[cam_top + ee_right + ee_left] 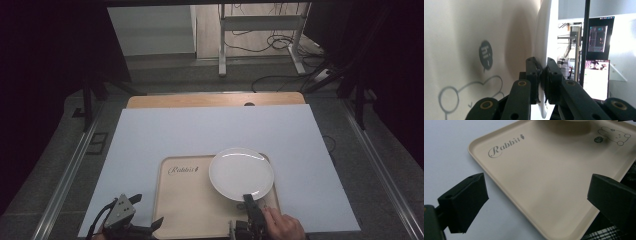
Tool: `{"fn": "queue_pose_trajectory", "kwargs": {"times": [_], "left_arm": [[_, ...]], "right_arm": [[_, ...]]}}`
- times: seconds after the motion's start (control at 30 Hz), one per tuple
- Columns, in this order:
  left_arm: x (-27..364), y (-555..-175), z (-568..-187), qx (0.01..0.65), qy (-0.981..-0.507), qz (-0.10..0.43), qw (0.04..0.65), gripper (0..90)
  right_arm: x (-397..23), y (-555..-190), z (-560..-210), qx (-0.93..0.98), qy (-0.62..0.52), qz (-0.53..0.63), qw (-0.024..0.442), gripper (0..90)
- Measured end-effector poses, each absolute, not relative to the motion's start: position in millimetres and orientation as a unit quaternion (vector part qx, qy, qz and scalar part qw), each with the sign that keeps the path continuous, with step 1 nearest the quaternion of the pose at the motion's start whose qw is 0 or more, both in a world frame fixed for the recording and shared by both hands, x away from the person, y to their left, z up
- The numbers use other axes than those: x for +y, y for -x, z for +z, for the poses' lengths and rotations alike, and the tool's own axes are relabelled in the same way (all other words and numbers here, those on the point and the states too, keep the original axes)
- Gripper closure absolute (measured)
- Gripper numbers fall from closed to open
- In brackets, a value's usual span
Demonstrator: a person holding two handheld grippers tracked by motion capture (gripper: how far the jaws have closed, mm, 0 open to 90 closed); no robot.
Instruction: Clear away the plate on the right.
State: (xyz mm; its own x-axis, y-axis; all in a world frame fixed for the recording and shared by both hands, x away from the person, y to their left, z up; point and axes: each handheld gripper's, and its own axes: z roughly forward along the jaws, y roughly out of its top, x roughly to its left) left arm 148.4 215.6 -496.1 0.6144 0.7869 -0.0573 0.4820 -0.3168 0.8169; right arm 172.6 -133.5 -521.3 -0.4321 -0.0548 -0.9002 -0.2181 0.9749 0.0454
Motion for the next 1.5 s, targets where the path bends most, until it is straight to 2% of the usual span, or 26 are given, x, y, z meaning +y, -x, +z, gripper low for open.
{"fn": "queue_pose_trajectory", "kwargs": {"times": [0.87, 1.2, 1.5], "left_arm": [[215.4, -147.7, -496.0, 0.398, -0.793, 0.182, 0.424, 3.0], [215.2, -147.4, -495.9, 0.397, -0.793, 0.183, 0.424, 3.0], [215.0, -147.3, -495.9, 0.396, -0.794, 0.183, 0.424, 3.0]], "right_arm": [[-87.3, -157.1, -532.5, 0.844, 0.143, 0.114, 0.504, 83.3], [-80.5, -157.7, -539.5, 0.845, 0.147, 0.106, 0.503, 83.6], [-78.9, -159.7, -545.8, 0.86, 0.146, 0.093, 0.479, 85.6]]}}
